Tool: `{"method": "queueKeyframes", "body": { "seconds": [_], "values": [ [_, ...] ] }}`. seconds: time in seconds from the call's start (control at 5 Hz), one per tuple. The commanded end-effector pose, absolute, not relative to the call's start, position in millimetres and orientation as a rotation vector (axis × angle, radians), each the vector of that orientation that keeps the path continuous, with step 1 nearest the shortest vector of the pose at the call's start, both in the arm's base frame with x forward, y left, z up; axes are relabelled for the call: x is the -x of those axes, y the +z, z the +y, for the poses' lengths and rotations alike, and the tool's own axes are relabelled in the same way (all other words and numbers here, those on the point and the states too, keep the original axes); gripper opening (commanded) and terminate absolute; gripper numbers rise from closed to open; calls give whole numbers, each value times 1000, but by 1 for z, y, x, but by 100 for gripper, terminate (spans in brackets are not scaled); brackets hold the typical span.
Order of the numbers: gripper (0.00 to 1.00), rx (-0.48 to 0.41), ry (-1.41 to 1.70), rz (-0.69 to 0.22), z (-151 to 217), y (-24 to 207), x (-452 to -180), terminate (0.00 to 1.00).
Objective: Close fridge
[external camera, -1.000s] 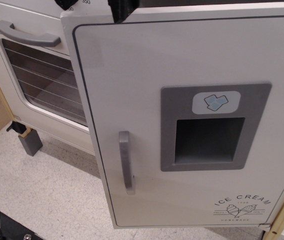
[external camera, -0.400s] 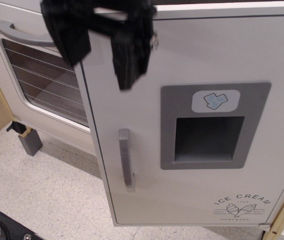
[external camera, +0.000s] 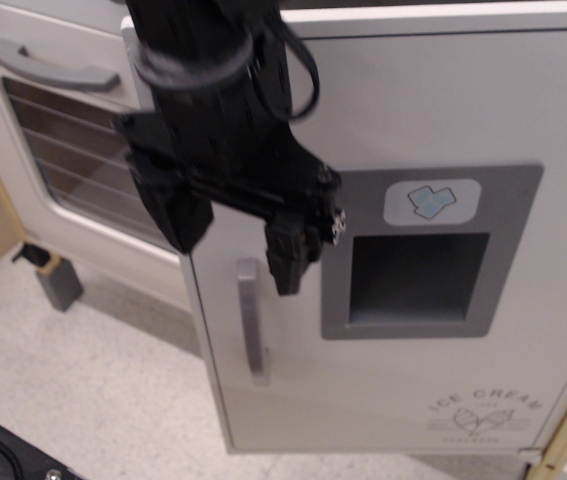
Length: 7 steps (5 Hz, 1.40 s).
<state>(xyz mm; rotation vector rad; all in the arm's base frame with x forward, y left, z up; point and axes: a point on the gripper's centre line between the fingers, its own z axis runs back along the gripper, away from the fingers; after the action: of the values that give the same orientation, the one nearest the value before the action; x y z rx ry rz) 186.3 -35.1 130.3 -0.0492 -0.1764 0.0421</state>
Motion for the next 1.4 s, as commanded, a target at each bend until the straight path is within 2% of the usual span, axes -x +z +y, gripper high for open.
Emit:
{"method": "queueKeyframes", "body": {
  "seconds": [0.0, 0.4, 0.8, 1.2],
  "values": [
    [100, 81, 132, -319, -23, 123, -219, 0],
    [100, 104, 215, -401, -8, 124, -254, 0],
    [100, 167, 226, -499, 11, 126, -287, 0],
    [100, 165, 274, -502, 17, 129, -307, 0]
  ]
}}
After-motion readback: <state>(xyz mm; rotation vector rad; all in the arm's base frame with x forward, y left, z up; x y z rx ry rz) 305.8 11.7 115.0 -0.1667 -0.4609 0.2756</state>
